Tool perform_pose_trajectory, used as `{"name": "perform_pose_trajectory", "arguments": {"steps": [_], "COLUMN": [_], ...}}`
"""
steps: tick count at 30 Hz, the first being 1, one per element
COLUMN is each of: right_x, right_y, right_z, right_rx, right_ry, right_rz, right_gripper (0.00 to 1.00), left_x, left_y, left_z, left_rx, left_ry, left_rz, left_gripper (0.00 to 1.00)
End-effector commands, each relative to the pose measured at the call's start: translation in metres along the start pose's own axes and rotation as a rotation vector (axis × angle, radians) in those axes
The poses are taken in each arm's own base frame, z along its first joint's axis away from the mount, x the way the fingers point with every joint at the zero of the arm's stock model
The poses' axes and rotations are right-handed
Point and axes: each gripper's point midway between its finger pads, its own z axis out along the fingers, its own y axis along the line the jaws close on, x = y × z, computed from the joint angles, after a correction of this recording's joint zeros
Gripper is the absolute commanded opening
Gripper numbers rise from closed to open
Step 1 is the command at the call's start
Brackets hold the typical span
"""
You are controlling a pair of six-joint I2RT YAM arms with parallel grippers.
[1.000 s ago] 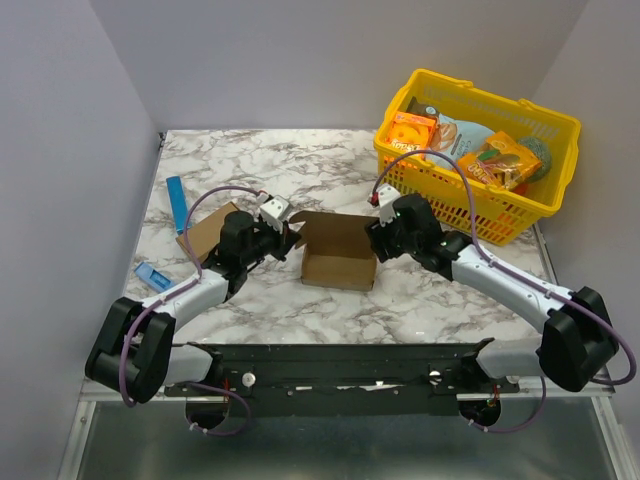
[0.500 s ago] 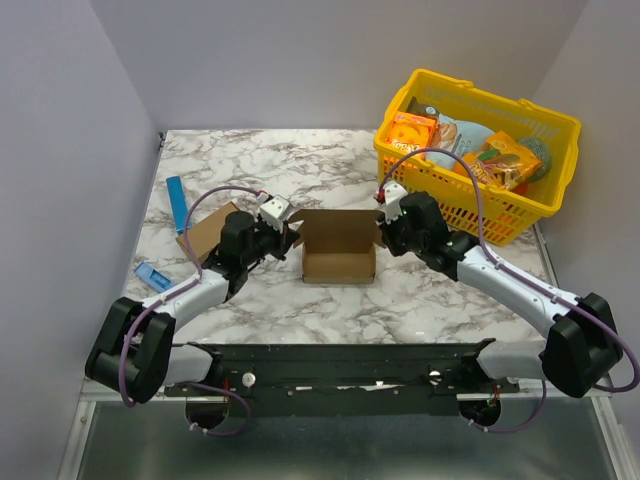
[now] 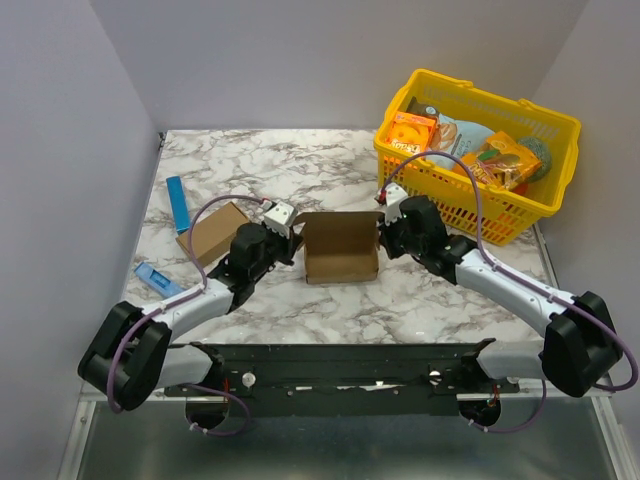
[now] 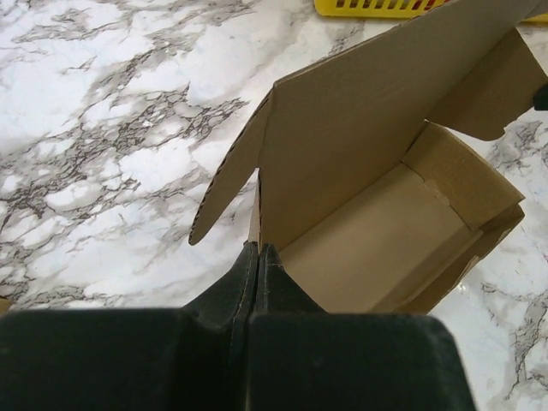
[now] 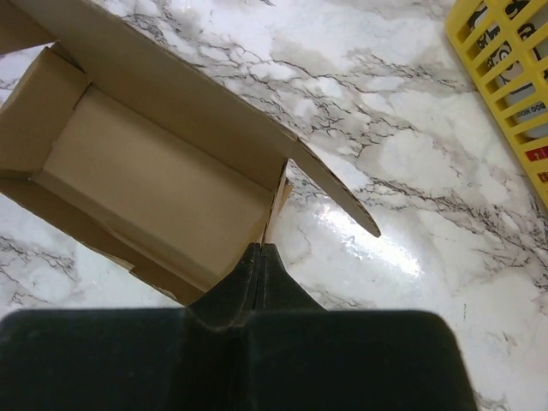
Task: Fold the paper box
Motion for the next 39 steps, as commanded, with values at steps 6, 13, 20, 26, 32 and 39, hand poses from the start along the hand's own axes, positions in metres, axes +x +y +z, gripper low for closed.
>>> {"name": "perform_pose_trajectory", "arguments": {"steps": [6, 13, 20, 26, 32, 39], "right_x": [-0.004, 0.012, 0.035, 0.037, 0.023, 0.012], "right_y": [0.015, 0.019, 0.022, 0.023, 0.017, 0.014], "right_z": [0.003, 0.007, 0.005, -0.002, -0.013, -0.024], "right_rx": [0.039, 0.069, 0.091, 0.106, 0.147, 0.164], "right_ry": [-0.082, -0.074, -0.044, -0.062, -0.12, -0.174], "right_rz": [0.091, 0.097, 0.076, 0.068, 0.075, 0.073], "right_gripper": [0.01, 0.01, 0.01, 0.01, 0.01, 0.01], "left_x": [0.006, 0.01, 0.015, -0.003, -0.026, -0.042], "left_y": [-0.02, -0.027, -0.033, -0.039, -0.046, -0.05], "left_z": [0.01, 0.018, 0.021, 0.019, 0.014, 0.018], "left_rx": [-0.079, -0.122, -0.169, -0.157, -0.116, -0.106], "left_ry": [-0.053, -0.059, -0.06, -0.098, -0.132, -0.139], "left_rz": [-0.091, -0.149, -0.234, -0.243, -0.175, -0.15], "left_gripper": [0.0, 0.0, 0.0, 0.0, 0.0, 0.0]}}
